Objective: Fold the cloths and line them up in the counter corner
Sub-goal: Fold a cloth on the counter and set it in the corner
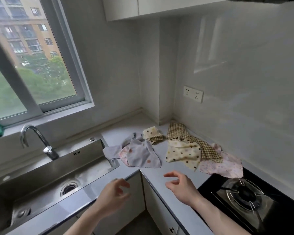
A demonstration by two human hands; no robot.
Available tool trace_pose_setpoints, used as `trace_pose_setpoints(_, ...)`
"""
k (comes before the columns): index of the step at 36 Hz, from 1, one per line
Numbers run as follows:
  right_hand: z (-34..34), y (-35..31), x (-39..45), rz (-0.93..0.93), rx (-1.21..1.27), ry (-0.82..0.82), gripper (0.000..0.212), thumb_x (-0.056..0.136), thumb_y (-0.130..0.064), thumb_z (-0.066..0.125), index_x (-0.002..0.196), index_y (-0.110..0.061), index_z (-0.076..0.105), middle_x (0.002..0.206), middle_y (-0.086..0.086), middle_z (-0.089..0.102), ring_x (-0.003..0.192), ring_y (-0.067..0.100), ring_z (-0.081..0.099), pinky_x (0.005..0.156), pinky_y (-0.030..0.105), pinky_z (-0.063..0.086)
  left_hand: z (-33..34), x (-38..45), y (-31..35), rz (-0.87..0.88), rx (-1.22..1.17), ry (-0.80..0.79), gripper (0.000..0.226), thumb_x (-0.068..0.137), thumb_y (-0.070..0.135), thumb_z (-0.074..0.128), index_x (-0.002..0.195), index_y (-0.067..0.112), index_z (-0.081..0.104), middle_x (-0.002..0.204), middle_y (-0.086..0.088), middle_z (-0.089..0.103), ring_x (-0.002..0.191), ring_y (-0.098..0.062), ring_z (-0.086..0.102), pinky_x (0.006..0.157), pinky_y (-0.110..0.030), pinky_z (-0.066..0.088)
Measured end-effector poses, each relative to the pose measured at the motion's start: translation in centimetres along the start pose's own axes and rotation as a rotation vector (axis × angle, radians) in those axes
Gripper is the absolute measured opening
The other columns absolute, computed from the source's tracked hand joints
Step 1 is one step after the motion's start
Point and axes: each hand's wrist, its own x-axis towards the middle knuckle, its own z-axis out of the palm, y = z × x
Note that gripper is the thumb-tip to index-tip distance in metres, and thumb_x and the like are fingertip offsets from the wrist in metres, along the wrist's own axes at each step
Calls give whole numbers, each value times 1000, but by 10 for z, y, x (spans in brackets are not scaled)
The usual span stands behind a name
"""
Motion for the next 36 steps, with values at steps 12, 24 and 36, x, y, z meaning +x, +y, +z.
trace_pose_setpoints(12, 21, -10, 102, 124, -3, 155, 21, 93, -21, 63, 108, -36, 63, 97, -1, 68, 60, 10, 56, 54, 18, 47, -16, 175, -49, 139, 83, -184, 16, 91, 39, 67, 106, 38, 61, 116, 14, 57, 95, -2, 58, 67, -7, 41)
trace_pose_setpoints(24, 86, -6, 202, 263, -119, 218, 23, 94, -23, 58, 109, -40, 58, 115, -14, 54, 107, -1, 54, 81, 20, 48, 8, 299, -119, 285, 295, -391, 17, 86, 32, 62, 99, 42, 56, 126, 12, 52, 118, -11, 51, 97, -24, 41)
trace_pose_setpoints(36, 111, 56, 284, 159, -410, 191, 44, 91, -26, 58, 134, -37, 51, 131, -27, 38, 130, 3, 40, 108, 17, 31, 72, 343, -181, 549, 215, -152, 15, 77, 38, 59, 91, 34, 58, 117, 20, 54, 102, -13, 53, 89, -35, 46)
